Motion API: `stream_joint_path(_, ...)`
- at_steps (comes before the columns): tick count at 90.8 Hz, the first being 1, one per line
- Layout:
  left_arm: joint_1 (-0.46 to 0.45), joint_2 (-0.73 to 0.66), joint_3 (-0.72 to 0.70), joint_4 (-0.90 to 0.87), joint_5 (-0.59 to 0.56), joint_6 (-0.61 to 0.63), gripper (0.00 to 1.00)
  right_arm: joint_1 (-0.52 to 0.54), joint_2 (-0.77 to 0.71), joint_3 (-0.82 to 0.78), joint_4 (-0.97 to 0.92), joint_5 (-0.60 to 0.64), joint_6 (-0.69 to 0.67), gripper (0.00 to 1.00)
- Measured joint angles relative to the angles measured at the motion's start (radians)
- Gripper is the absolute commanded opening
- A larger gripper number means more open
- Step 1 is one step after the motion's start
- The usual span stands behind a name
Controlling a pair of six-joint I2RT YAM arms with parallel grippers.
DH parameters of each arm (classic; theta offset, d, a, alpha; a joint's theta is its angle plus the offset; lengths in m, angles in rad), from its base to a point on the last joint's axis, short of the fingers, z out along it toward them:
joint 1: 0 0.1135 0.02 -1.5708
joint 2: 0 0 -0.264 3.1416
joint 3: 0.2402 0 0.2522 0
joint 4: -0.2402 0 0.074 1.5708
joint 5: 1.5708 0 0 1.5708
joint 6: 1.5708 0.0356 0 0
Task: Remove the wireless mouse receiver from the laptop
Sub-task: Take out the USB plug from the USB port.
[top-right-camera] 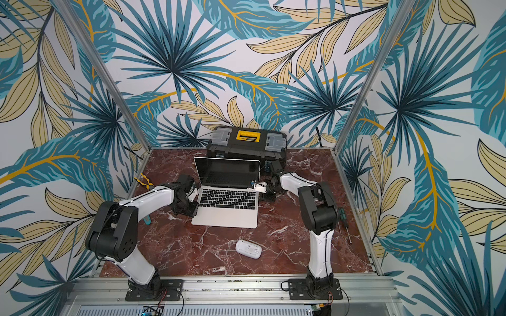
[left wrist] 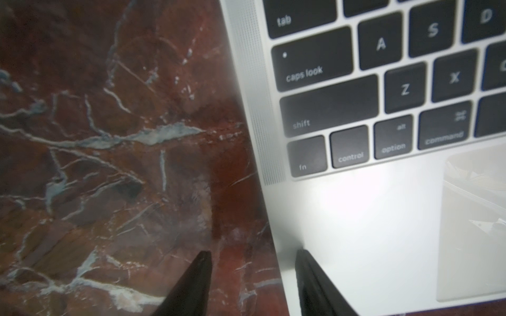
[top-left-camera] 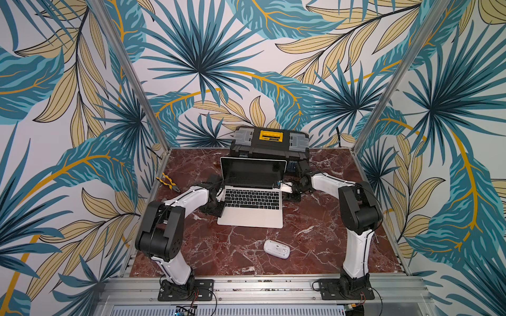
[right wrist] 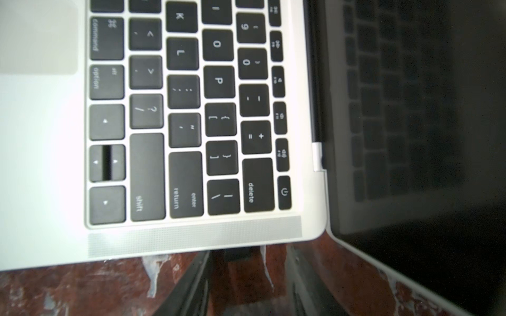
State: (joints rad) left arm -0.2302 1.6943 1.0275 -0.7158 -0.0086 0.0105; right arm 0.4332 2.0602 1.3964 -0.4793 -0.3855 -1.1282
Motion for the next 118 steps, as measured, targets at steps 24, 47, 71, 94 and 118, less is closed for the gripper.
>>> stream_joint_path(24,0.0,0.0,0.0,0.0,0.0,0.0,0.54,0.001,0.01,0.018,-0.029,-0.01,-0.035,0.41)
stream_joint_path(47,0.0,0.0,0.0,0.0,-0.002,0.0,0.54,0.007,0.013,0.018,-0.05,-0.013,-0.035,0.23)
stream_joint_path(71,0.0,0.0,0.0,0.001,-0.004,0.0,0.54,0.008,0.016,0.023,-0.046,-0.012,-0.027,0.02)
stream_joint_path(94,-0.001,0.0,0.0,0.0,-0.006,0.0,0.54,0.011,0.014,0.021,-0.044,-0.001,-0.028,0.0)
stream_joint_path(118,-0.002,0.0,0.0,0.001,-0.006,0.0,0.54,0.01,-0.019,-0.04,0.023,0.006,-0.03,0.0)
